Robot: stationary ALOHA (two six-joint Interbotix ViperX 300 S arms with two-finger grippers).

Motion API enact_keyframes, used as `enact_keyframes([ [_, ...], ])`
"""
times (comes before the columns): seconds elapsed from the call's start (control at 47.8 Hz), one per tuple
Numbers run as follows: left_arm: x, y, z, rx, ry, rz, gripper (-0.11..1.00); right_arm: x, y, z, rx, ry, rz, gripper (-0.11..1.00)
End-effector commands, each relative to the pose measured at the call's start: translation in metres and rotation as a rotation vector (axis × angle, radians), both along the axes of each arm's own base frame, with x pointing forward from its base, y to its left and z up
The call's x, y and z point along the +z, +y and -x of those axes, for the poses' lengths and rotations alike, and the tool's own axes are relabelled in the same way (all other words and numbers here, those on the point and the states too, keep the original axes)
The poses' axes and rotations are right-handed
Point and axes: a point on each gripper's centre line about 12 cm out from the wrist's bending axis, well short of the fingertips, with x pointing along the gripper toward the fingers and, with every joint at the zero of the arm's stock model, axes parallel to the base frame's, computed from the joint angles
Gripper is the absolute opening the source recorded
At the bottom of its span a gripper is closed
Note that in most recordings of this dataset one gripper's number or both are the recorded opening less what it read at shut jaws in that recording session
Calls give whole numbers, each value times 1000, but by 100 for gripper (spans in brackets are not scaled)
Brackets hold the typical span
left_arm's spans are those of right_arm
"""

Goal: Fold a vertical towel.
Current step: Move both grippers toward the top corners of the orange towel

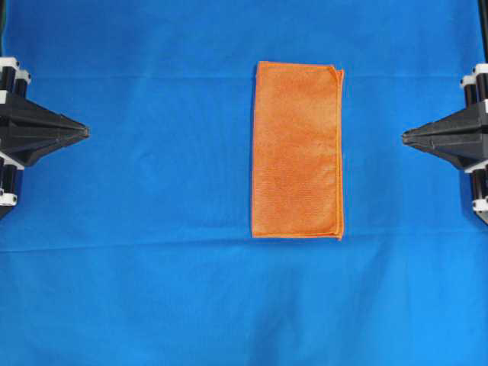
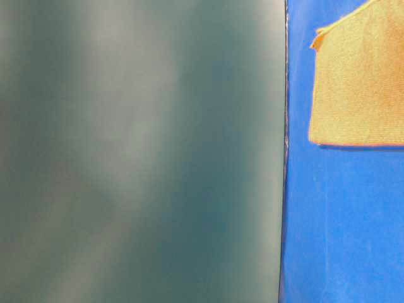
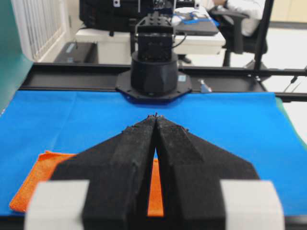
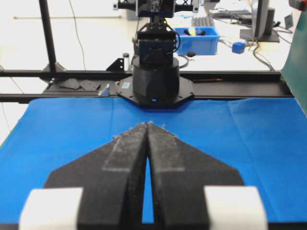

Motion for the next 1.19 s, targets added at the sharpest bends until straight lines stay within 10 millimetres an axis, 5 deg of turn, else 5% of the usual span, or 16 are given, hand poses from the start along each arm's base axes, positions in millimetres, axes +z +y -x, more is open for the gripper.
enact_keyframes([
  [0.0, 8, 3, -9, 13, -3, 63, 0, 13, -2, -3, -11, -29, -15, 0],
  [0.251, -1, 17, -46, 76, 44, 71, 0, 4, -31, -10, -150, 81, -93, 0],
  [0.627, -40, 85, -108, 284, 207, 122, 2, -45, -94, -19, -424, 318, -229, 1],
  [0.711, -56, 103, -121, 329, 256, 156, 20, -60, -111, -22, -485, 379, -263, 5],
  [0.941, -94, 141, -159, 403, 344, 228, 82, -104, -149, -34, -598, 546, -340, 64],
  [1.171, -137, 164, -197, 425, 421, 250, 86, -146, -173, -52, -627, 695, -380, 62],
])
